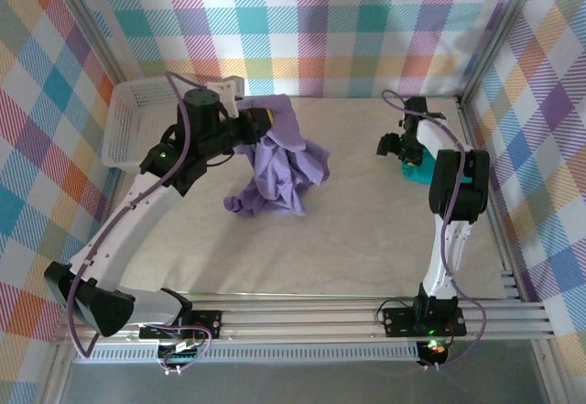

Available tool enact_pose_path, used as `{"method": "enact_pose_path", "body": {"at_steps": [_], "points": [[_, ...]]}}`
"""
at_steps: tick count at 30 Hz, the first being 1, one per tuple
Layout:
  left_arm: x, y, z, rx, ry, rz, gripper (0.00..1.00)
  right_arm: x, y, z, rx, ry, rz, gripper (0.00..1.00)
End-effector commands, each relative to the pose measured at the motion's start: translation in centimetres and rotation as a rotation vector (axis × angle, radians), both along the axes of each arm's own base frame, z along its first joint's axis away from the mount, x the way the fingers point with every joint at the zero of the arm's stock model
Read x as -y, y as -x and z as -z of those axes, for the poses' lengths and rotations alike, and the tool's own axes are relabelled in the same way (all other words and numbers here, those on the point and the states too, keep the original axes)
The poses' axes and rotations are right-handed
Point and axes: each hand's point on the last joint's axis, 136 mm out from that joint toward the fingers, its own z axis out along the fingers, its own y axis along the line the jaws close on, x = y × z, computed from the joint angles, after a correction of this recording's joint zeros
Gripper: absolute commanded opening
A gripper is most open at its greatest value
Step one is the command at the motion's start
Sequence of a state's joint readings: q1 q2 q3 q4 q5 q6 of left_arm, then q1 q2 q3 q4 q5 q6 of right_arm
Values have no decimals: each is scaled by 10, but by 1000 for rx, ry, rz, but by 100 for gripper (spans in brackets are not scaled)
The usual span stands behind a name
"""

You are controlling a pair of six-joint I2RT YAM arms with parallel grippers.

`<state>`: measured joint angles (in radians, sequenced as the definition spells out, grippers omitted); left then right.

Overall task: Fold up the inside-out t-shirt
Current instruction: Move the T-shirt to the middle-right of the table.

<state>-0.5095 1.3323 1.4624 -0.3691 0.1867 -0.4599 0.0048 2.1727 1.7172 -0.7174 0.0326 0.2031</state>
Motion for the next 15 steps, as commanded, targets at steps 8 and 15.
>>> {"method": "enact_pose_path", "body": {"at_steps": [8,15], "points": [[33,1,9,-8,-65,43,0,-93,32,-127,383,-200,-329,79],[46,-17,31,-63,-98,54,0,-181,151,-174,670,-550,-637,88]]}}
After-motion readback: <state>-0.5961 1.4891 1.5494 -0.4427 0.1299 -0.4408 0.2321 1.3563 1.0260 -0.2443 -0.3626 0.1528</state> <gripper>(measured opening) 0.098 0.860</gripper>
